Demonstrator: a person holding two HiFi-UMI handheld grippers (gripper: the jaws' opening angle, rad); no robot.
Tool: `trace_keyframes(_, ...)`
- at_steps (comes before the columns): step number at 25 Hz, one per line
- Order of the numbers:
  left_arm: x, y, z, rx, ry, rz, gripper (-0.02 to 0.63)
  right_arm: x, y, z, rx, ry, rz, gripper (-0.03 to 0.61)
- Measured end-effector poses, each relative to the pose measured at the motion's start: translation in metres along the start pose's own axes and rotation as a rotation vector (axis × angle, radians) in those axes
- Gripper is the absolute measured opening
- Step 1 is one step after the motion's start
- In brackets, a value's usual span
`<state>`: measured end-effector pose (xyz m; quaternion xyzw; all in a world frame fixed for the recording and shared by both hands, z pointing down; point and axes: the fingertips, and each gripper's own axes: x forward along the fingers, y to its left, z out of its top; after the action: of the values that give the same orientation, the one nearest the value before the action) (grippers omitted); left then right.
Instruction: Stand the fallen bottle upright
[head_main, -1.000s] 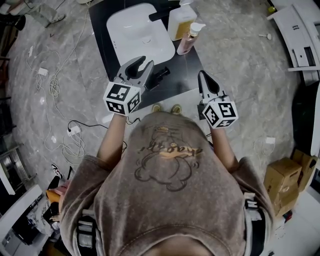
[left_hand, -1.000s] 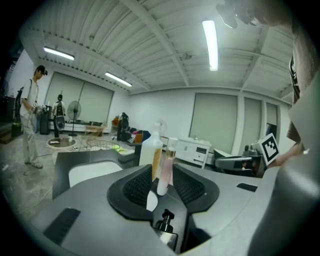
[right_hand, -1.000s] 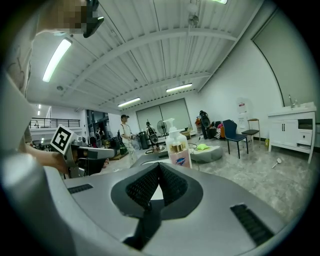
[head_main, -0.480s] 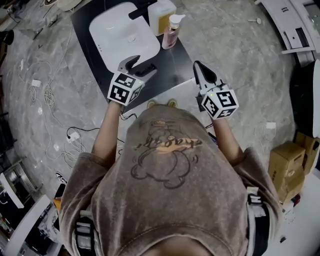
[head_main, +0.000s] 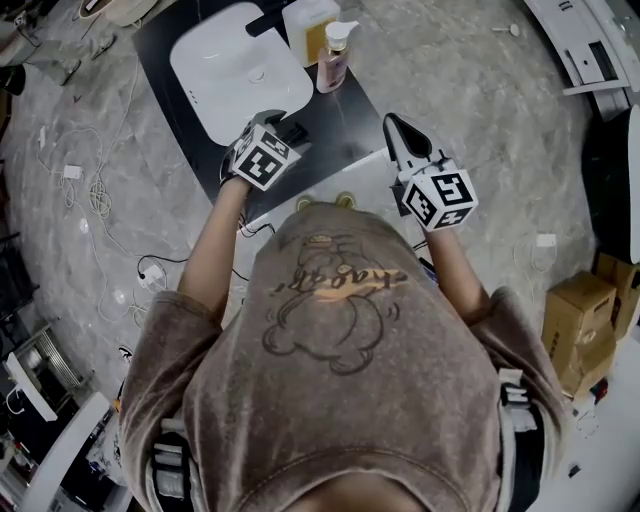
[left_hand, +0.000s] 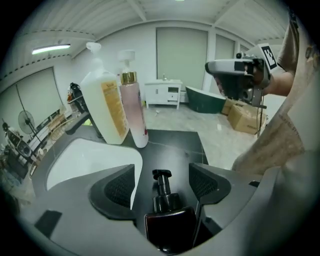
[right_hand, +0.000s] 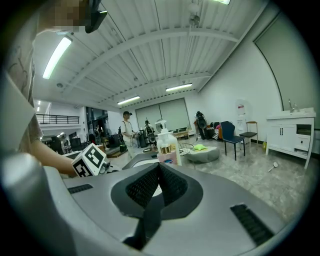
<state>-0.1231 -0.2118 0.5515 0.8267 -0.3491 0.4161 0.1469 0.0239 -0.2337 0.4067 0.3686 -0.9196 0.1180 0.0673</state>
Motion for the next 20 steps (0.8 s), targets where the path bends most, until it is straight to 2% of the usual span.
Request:
trace_keyframes(4, 0.018, -0.003, -0.014, 0.048, 0.106, -0.027, 0.330, -0.006, -0.003, -0.004, 0.006, 0.004, -0.015, -0.002)
trace_keyframes(11, 0.044, -0.006, -0.036, 0.121, 0.243, -0.087, 0.331, -0.014, -0.013, -0.007, 0.020, 0.004, -0.051, -0.002)
trace_keyframes(17, 0.058, -0.012, -0.047, 0.134, 0.300, -0.136, 0.327, -0.020, -0.019, -0.008, 0.021, 0.003, -0.076, -0.002)
trace_keyframes(20, 0.062, -0.017, -0.052, 0.140, 0.323, -0.152, 0.298, -0.026, -0.023, -0.009, 0.025, 0.005, -0.088, -0.002)
